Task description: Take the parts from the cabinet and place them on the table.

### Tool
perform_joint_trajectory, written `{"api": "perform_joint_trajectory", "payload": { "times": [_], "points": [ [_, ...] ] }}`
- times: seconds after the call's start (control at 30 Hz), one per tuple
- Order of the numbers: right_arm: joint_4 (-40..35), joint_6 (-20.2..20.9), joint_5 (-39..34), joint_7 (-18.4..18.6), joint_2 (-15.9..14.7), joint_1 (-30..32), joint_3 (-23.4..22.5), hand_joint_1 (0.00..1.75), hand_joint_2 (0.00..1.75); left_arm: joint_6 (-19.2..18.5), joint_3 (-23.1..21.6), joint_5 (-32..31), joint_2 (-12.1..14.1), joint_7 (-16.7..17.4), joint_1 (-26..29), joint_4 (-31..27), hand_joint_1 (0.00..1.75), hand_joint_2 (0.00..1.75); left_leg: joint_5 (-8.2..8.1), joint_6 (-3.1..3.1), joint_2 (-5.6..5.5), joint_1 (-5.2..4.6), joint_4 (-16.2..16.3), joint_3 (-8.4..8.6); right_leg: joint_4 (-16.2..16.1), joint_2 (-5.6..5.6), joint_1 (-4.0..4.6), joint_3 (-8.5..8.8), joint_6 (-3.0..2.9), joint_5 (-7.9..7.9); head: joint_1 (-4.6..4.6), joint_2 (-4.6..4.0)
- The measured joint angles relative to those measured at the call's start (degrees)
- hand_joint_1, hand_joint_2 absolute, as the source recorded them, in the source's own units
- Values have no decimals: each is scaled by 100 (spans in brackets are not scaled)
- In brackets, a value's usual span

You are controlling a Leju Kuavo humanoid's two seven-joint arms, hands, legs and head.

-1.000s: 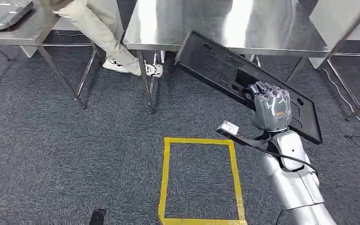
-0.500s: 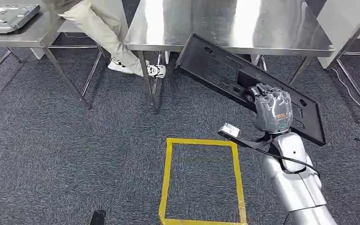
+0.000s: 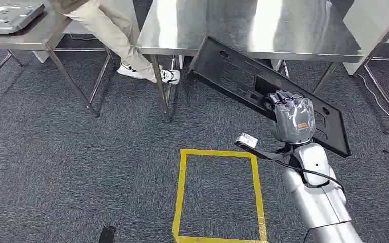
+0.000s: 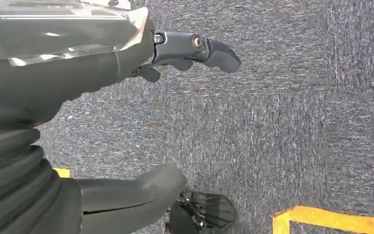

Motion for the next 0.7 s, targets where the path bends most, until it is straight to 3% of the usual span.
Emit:
{"api": "perform_joint_trajectory", "payload": {
  "times": [0.03,0.2,0.23,0.27,0.33,0.4,0.43,0.47,0.5,0.53,0.6,0.63,0.67,0.7],
  "points": [
    [0,7,0,0,4,-1,0,175,175,-31,-2,0,7,-11,0,0,0,175,-18,30,0,-14,36,-15,-13,-1,-54,10,7,4,-4,0],
    [-2,33,15,0,11,-7,2,175,175,-167,-4,0,20,-85,2,0,0,175,-58,124,6,-30,50,-26,-75,1,-64,37,32,14,-4,0],
    [0,37,20,0,11,-1,2,175,175,-162,-4,0,26,-85,2,0,0,175,-84,178,10,-27,-51,-60,52,5,-18,79,131,86,0,0],
    [-2,37,24,0,11,-8,2,175,175,-160,-4,-2,26,-83,8,0,0,175,-125,218,9,-22,-91,9,54,4,-19,103,171,109,2,0],
    [-4,42,39,0,7,-21,0,175,175,-158,-7,-11,24,-81,15,0,0,175,-118,301,-5,7,-151,238,282,-12,-31,-64,162,-43,13,0],
    [-11,42,44,-2,9,-31,2,175,175,-147,-7,-9,24,-79,15,0,0,175,-166,312,22,14,-151,284,1109,-10,-39,-527,11,-404,28,0],
    [-11,44,44,-2,4,-19,2,175,175,-134,-7,-9,17,-74,24,0,0,175,-188,308,20,16,-148,298,1548,-10,-36,-789,5,-553,37,0],
    [-11,44,46,-2,2,0,2,175,175,-120,-7,-9,9,-64,44,0,0,175,-215,285,19,20,-143,327,1803,-14,-53,-972,71,-586,31,0],
    [-11,44,48,-2,2,15,4,175,175,-110,-7,-9,9,-57,63,0,0,175,-255,259,18,35,-139,371,1727,-15,-79,-989,158,-499,33,0],
    [-11,44,50,-2,4,22,7,175,175,-107,-7,-11,9,-57,74,0,0,175,-301,225,11,57,-132,426,1411,-16,-109,-864,246,-321,33,0],
    [-15,44,50,-2,2,24,4,175,175,-103,-9,-11,7,-53,81,0,0,175,-427,106,-9,118,-100,577,299,-19,-201,-356,483,191,37,0],
    [-4,48,50,-2,2,34,7,175,175,-101,-7,-13,28,-50,82,2,0,175,-500,31,-6,99,-78,554,53,-15,-216,-262,520,264,68,0],
    [-2,48,50,-4,9,23,13,175,175,-99,-9,-11,26,-48,71,2,0,175,-541,-7,-13,92,-57,604,-20,1,-127,-267,285,52,94,0],
    [-2,57,55,-7,11,31,15,175,175,-94,-7,-11,18,-40,69,0,0,175,-581,-29,-17,85,-75,570,26,13,-118,-183,175,106,57,0]
  ]
}}
